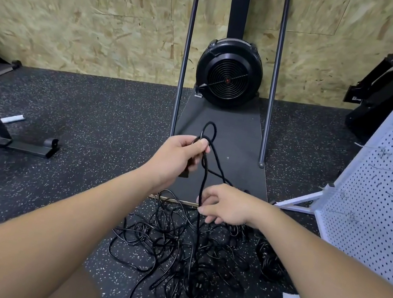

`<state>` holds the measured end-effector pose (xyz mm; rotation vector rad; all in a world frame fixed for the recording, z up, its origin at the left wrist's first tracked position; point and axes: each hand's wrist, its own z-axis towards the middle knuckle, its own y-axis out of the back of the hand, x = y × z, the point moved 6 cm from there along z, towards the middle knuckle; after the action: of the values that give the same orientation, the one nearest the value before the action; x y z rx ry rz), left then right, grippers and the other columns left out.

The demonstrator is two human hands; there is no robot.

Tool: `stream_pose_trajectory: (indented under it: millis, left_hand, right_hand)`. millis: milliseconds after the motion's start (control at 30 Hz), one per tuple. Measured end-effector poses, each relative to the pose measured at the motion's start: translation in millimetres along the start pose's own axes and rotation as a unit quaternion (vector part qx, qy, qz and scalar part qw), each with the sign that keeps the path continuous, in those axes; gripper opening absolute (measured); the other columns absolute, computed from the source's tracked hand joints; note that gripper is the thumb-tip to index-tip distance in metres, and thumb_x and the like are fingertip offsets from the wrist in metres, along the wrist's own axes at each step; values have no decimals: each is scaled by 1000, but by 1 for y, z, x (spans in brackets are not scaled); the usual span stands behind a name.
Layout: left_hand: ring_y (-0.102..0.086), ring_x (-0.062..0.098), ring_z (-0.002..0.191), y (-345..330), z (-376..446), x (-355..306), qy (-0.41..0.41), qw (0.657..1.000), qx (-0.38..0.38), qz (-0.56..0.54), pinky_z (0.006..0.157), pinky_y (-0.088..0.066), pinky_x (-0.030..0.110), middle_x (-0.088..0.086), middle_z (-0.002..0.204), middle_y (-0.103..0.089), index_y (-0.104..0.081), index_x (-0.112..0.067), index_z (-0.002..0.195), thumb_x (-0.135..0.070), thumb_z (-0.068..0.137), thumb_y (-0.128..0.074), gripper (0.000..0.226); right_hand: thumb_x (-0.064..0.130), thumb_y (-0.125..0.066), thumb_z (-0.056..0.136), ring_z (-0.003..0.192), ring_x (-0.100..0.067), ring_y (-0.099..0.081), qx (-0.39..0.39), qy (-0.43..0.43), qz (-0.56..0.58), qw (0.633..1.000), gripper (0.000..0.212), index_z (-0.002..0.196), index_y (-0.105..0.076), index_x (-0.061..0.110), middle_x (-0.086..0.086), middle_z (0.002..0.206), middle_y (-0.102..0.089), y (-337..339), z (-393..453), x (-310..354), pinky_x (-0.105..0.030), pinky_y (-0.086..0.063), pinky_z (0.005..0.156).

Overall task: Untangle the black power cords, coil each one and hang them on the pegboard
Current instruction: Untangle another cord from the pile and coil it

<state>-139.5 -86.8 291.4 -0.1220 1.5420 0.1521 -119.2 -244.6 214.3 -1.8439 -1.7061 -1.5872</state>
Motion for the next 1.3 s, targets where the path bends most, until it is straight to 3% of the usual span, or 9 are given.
stream_pose_trajectory:
  millis: [133,300,433,567,733,900,1000,1100,1300]
  left_hand:
    - [-41,17,63,5,4,3,15,1000,-11,-8,61,-30,31,4,74,-49,-73,-12,94,-31,111,-64,27]
    - [-45,14,66,8,5,1,1,1000,-15,-19,57,-38,24,11,79,-50,-75,-4,98,-29,114,-58,34]
    - [-47,15,69,8,5,2,-3,1000,-9,-15,58,-39,25,13,84,-51,-77,-1,101,-31,115,-58,38]
    - [-55,16,75,16,6,2,-5,1000,-27,-6,63,-43,26,8,86,-61,-77,2,111,-30,116,-55,40]
    - [-48,16,60,19,1,8,22,995,-27,96,52,-35,25,4,77,-60,-79,-16,109,-23,116,-48,33]
    - [-38,15,61,-14,-20,29,109,977,158,92,56,-27,28,2,78,-53,-80,-10,121,3,93,-57,39]
    - [-41,17,64,-28,-33,38,94,963,200,157,57,-30,28,2,77,-53,-81,-6,112,-19,108,-68,19]
    - [-44,23,69,-25,-30,44,83,974,139,160,59,-32,30,1,75,-57,-82,-8,98,-41,108,-69,37]
    - [-45,15,62,-14,-21,27,51,990,28,125,55,-35,25,0,70,-57,-81,-7,89,-42,108,-68,41]
  right_hand:
    - [24,-68,108,106,-17,-80,30,-2,5,1000,29,136,-64,21,1,120,-78,-11,4,-5,-41,-65,98]
    - [18,-64,108,101,-17,-81,3,6,-13,1000,14,116,-73,13,-7,106,-83,-11,12,-5,-43,-64,100]
    - [19,-65,109,94,-14,-81,8,3,-20,1000,22,114,-74,0,-4,99,-83,-8,5,-1,-36,-63,93]
    - [19,-64,110,94,-27,-81,-22,12,-21,999,27,106,-72,-6,-5,96,-84,-3,3,13,-44,-61,81]
    - [19,-53,112,62,-20,-70,-186,113,37,975,23,99,-70,9,-3,87,-80,42,-20,60,-36,-58,65]
    - [20,-46,116,58,-22,-57,-324,217,164,906,27,106,-69,10,-4,85,-71,86,-48,79,-48,-57,64]
    - [18,-49,115,64,-26,-61,-325,222,208,896,26,108,-70,6,-8,90,-73,87,-47,71,-52,-61,72]
    - [22,-61,113,71,-27,-64,-316,184,287,886,23,112,-72,2,-13,95,-74,89,-44,61,-54,-68,82]
    - [35,-74,103,57,-20,-75,-295,33,1,955,19,93,-75,19,-3,77,-77,83,-44,31,-39,-65,66]
